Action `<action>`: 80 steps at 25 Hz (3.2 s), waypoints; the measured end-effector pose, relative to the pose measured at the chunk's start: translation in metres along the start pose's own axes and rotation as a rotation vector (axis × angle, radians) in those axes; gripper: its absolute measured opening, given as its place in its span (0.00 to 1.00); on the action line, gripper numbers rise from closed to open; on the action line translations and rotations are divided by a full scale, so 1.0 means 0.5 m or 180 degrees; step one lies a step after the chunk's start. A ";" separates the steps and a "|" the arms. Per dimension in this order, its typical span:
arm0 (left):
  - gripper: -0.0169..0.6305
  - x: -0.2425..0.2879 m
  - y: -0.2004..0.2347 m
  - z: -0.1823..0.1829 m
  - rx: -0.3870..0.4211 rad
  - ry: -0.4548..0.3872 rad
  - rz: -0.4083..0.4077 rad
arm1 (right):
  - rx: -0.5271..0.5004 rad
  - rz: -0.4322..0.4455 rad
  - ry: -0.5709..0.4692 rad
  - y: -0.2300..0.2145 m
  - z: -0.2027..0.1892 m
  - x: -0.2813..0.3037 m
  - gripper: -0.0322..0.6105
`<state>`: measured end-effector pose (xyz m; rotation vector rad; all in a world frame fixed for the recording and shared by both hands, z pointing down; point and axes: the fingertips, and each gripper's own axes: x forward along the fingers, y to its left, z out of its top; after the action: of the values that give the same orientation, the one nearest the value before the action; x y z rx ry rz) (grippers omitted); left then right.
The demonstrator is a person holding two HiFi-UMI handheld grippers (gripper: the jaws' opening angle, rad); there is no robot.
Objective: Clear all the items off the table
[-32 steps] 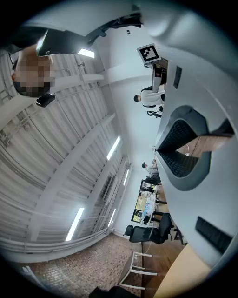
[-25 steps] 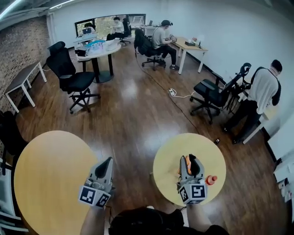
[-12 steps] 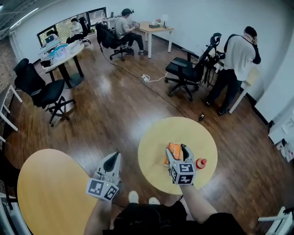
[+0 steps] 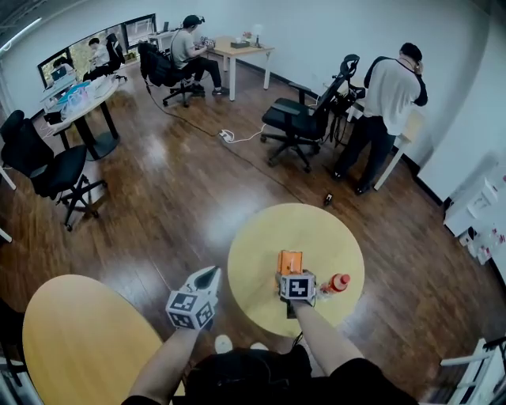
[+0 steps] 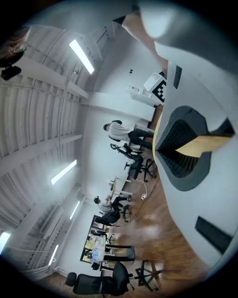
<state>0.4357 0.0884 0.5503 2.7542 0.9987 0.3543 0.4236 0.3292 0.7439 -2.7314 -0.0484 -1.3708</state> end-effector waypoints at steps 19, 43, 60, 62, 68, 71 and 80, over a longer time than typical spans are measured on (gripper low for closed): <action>0.03 -0.009 0.052 -0.056 -0.0368 0.0231 0.0077 | 0.0230 0.0037 0.0422 -0.039 -0.014 0.105 0.72; 0.03 -0.301 0.009 -0.026 -0.0410 -0.0397 0.1410 | -0.0663 0.1348 -0.0073 0.264 0.011 -0.025 0.66; 0.03 -1.143 -0.047 -0.166 -0.0672 -0.1468 0.3519 | -0.2312 0.2791 -0.0183 0.865 -0.302 -0.342 0.66; 0.03 -1.238 -0.074 -0.202 -0.0680 -0.1491 0.3781 | -0.2556 0.2916 -0.0114 0.933 -0.379 -0.379 0.66; 0.03 -1.469 -0.167 -0.277 -0.0723 -0.1456 0.4499 | -0.3179 0.3392 0.0024 1.141 -0.580 -0.508 0.66; 0.03 -1.570 -0.236 -0.318 -0.0797 -0.1554 0.4806 | -0.3560 0.3566 0.0131 1.205 -0.705 -0.567 0.66; 0.03 -1.710 -0.389 -0.402 -0.1069 -0.1770 0.5612 | -0.4366 0.3795 0.0590 1.305 -0.926 -0.639 0.67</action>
<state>-0.3757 -0.3000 0.5566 2.3123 -1.5396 -0.0867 -0.0942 -0.3591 0.7229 -2.0838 2.7676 -1.2775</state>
